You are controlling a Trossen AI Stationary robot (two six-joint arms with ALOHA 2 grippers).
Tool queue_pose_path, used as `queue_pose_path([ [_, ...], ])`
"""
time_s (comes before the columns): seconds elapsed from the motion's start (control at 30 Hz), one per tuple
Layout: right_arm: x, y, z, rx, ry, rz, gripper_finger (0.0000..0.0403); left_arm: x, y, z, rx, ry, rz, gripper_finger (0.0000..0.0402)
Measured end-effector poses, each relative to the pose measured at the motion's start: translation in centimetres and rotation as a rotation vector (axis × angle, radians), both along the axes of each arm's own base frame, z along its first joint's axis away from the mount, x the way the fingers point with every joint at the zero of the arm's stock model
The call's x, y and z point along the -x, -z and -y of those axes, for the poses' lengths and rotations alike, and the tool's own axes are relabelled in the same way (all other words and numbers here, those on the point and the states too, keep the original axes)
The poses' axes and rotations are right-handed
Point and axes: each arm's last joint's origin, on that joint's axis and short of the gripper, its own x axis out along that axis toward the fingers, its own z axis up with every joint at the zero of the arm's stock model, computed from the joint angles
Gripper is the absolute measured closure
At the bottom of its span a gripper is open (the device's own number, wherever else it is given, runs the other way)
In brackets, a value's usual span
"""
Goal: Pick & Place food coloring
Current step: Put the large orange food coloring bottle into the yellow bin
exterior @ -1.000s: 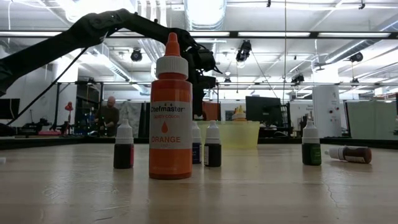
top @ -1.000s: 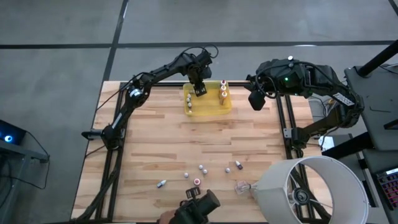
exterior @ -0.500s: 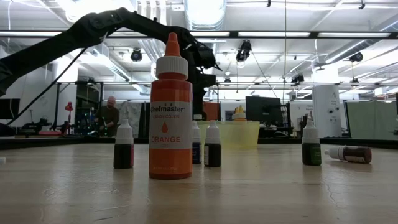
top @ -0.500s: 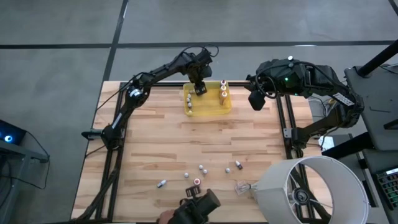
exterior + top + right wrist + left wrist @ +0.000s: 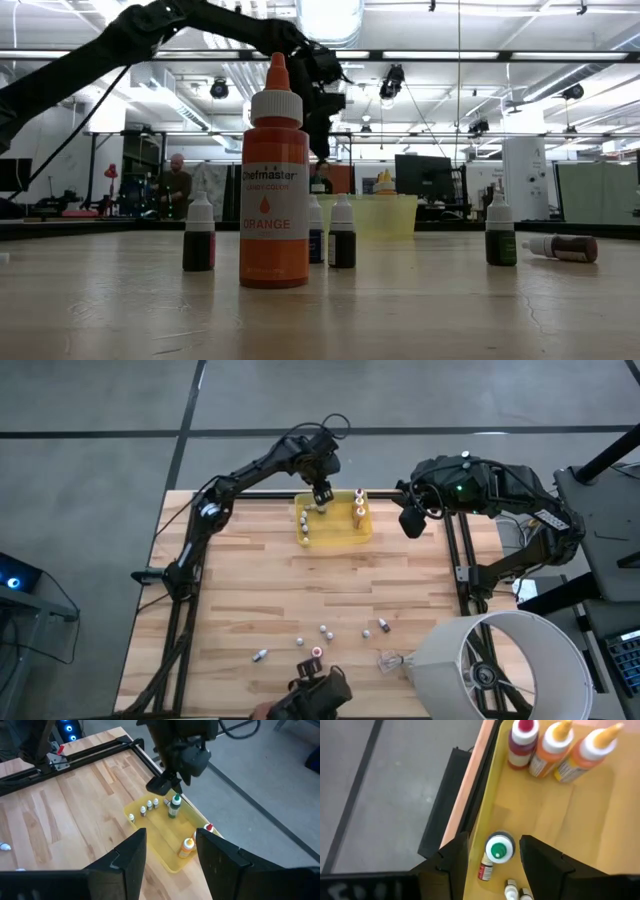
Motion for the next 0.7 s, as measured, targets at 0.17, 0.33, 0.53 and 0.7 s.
queue_pose_path([
  [0.17, 0.0, 0.0, 0.0, 0.000, 0.000, -0.002, 0.0239, 0.8, -2.1, 1.4, 0.005, -0.005, 0.016, 0.0252],
  [0.33, 0.0, 0.0, 0.0, 0.010, -0.010, -0.009, 0.0239, 1.3, -4.2, 4.1, 0.032, 0.015, 0.030, 0.0252],
  [0.53, 0.0, 0.1, 0.0, 0.017, -0.018, -0.014, 0.0239, 1.7, -6.4, 8.1, 0.049, 0.091, 0.010, 0.0252],
  [0.7, 0.0, 0.1, 0.0, 0.029, -0.036, -0.026, 0.0239, 2.0, -8.0, 11.8, 0.072, 0.131, 0.014, 0.0252],
])
